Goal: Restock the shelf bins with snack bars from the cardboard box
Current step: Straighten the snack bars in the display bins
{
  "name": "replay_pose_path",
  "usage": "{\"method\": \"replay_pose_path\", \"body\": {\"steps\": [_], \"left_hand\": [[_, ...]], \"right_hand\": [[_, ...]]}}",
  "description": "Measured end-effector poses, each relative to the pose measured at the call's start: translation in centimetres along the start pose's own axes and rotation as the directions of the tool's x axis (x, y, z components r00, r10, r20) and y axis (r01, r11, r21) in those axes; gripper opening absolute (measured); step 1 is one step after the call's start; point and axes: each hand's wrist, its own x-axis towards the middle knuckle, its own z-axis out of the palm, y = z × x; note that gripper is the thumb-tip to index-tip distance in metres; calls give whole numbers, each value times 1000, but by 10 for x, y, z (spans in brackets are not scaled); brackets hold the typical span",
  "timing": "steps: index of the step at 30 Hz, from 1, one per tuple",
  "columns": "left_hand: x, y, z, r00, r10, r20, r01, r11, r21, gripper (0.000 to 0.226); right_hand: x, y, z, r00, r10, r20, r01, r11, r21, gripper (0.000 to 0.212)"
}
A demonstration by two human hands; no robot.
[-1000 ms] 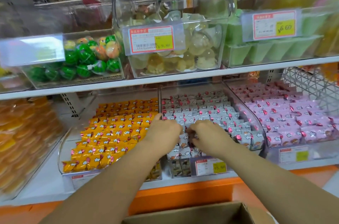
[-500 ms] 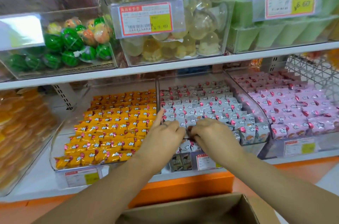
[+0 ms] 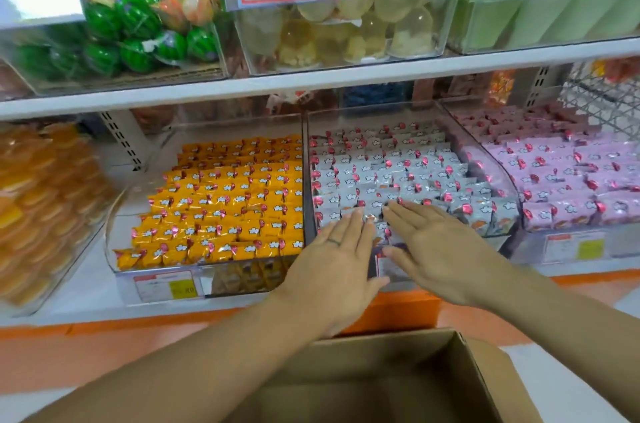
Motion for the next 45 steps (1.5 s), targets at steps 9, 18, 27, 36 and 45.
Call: {"method": "replay_pose_path", "body": {"steps": [9, 18, 27, 36, 45], "left_hand": [[8, -1, -28, 948, 41, 315, -17, 997, -79, 67], [72, 24, -44, 997, 51, -65, -67, 956, -285, 39], [149, 53, -33, 998, 70, 0, -65, 931, -360, 23], [164, 55, -31, 955, 286, -79, -297, 919, -261, 18], [149, 46, -34, 936, 286, -203, -342, 877, -339, 19]], "right_hand": [[-2, -2, -18, 995, -61, 75, 57, 997, 50, 64], [-46, 39, -4, 896, 90, -435, -83, 996, 35, 43], [-52, 60, 16, 809, 127, -574, -131, 991, 35, 71], [-42, 73, 20, 784, 86, -615, -32, 995, 98, 57], [-36, 78, 35, 782, 39, -622, -44, 999, 7, 45]]}}
